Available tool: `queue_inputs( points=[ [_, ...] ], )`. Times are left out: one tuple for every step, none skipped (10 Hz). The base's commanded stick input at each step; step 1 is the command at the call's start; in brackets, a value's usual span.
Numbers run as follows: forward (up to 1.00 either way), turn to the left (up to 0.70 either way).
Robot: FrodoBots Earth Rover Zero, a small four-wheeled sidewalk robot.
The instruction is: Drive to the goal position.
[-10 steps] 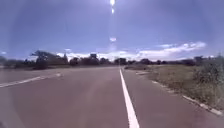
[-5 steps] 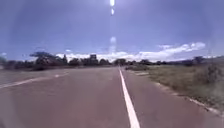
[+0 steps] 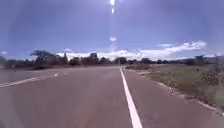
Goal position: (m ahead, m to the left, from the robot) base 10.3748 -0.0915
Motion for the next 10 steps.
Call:
queue_inputs(
  points=[
    [0.7,0.0],
    [0.7,0.0],
    [0.7,0.0],
    [0.7,0.0],
    [0.7,0.0],
    [0.7,0.0],
    [0.7,0.0],
    [0.7,0.0],
    [0.7,0.0],
    [0.7,0.0]
  ],
)
